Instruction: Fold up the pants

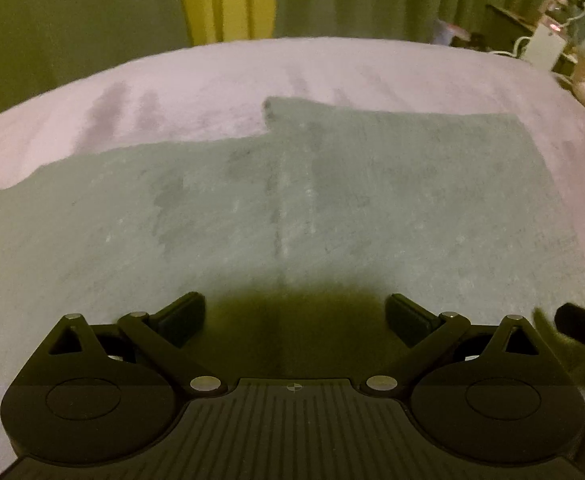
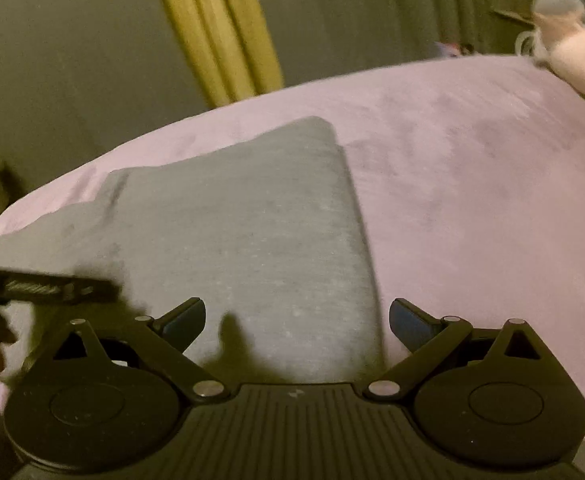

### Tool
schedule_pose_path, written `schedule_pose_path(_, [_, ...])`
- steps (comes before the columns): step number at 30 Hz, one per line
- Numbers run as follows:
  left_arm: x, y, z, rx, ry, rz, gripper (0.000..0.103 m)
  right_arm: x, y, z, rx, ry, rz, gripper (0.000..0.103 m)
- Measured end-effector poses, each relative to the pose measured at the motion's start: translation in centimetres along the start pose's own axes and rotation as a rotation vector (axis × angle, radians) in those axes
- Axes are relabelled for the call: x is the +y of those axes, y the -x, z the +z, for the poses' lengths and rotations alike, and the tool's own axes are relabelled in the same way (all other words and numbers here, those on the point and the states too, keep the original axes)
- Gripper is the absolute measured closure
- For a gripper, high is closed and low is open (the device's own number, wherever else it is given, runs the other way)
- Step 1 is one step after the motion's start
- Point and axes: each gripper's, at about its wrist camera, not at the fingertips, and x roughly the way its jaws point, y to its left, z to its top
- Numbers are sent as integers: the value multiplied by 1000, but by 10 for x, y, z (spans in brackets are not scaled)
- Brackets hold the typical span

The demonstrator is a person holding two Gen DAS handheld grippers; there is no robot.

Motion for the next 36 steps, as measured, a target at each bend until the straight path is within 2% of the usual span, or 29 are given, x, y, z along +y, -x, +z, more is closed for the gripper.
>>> schedule_pose_path(3, [-5, 0, 0, -20, -26, -44, 4, -9, -4, 1, 22, -34, -12, 4])
schedule_pose_path(6, [-7, 1, -1, -41, -38, -96, 12, -32, -18, 7, 73, -183, -17, 4])
schedule_pose_path(9, [-11, -5, 1, -44, -67, -91, 21, -45, -15, 7, 55, -266, 23, 4])
schedule_pose_path(11, [-10, -4, 1, -51, -60, -98, 24, -43, -17, 9, 56, -254, 18, 4])
schedule_pose_path(13, [-7, -2, 2, -63, -30, -100, 36, -37, -18, 8, 61, -212, -6, 4])
schedule_pose_path(17, [0, 1, 0, -95, -1, -98, 50, -29, -22, 8, 73, -156, -41, 4])
schedule_pose_path(19, [0, 3, 0, -108, -5, -113, 64, -28, -22, 6, 74, -152, -46, 4])
schedule_pose_path(21, [2, 4, 0, -106, 4, -144, 70, -28, -20, 5, 75, -152, -46, 4])
schedule_pose_path(24, [2, -3, -1, -92, 3, -146, 68, -28, -20, 4, 76, -149, -47, 4])
schedule_pose_path(28, [-3, -8, 1, -62, 3, -154, 51, -26, -21, 3, 80, -137, -56, 4])
schedule_pose_path(30, [-4, -10, 3, -50, 11, -153, 51, -26, -21, 3, 80, -133, -59, 4])
schedule_pose_path(33, [-6, -6, 3, -59, 12, -131, 74, -25, -20, 2, 80, -129, -62, 4])
schedule_pose_path(36, [-2, 0, 3, -63, 46, -152, 82, -24, -19, 1, 73, -128, -64, 4])
